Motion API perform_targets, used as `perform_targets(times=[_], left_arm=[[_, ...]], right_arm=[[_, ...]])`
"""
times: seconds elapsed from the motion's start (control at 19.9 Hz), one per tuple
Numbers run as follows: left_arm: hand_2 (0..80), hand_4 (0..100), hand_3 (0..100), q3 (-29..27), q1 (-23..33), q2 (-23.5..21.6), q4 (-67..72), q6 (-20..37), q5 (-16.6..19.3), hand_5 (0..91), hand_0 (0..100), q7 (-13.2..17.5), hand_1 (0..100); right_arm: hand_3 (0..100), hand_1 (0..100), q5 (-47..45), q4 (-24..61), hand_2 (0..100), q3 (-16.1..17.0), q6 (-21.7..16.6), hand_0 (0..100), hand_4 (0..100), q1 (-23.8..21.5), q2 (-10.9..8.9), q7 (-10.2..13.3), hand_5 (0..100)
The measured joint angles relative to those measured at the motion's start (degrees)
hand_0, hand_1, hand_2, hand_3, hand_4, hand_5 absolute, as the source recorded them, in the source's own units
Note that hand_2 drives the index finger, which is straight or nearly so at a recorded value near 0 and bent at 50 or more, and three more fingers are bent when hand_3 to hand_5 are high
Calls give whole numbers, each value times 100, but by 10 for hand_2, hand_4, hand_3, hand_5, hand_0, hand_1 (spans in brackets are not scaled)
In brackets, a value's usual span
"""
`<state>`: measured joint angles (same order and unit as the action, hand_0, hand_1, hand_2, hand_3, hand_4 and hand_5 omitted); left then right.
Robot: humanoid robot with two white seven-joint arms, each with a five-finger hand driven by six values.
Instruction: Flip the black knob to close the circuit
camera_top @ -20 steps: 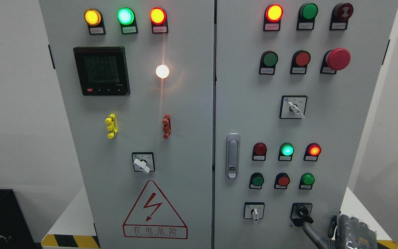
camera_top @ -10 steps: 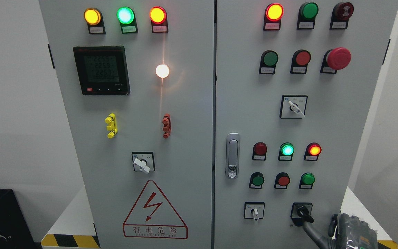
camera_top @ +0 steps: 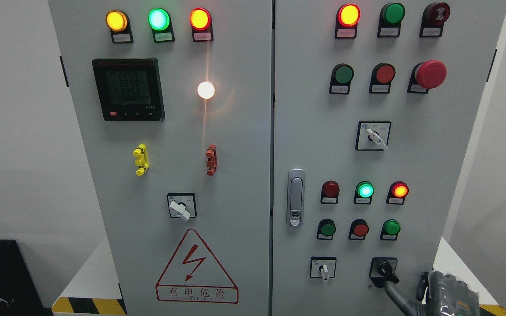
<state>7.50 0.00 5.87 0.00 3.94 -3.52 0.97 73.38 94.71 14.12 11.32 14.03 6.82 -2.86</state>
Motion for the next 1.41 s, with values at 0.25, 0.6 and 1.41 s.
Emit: perform_targets(times=[0.25, 0.6, 1.41], left_arm=[[0, 0, 0, 0, 0, 0, 0, 0, 0, 0, 120, 0, 556], [0, 0, 0, -1, 0, 0, 0, 0, 0, 0, 120, 0, 556], [0, 0, 0, -1, 0, -1, 0, 0, 0, 0, 120, 0, 556]], right_arm=[[967, 100, -5, 18, 844, -88, -9, 0, 857, -41, -4, 81, 929], [967, 103, -8, 29, 846, -238, -18, 0, 858, -93, -14, 144, 928], [964, 110, -46, 247, 830, -602, -15, 0, 855, -497, -9, 239, 918]])
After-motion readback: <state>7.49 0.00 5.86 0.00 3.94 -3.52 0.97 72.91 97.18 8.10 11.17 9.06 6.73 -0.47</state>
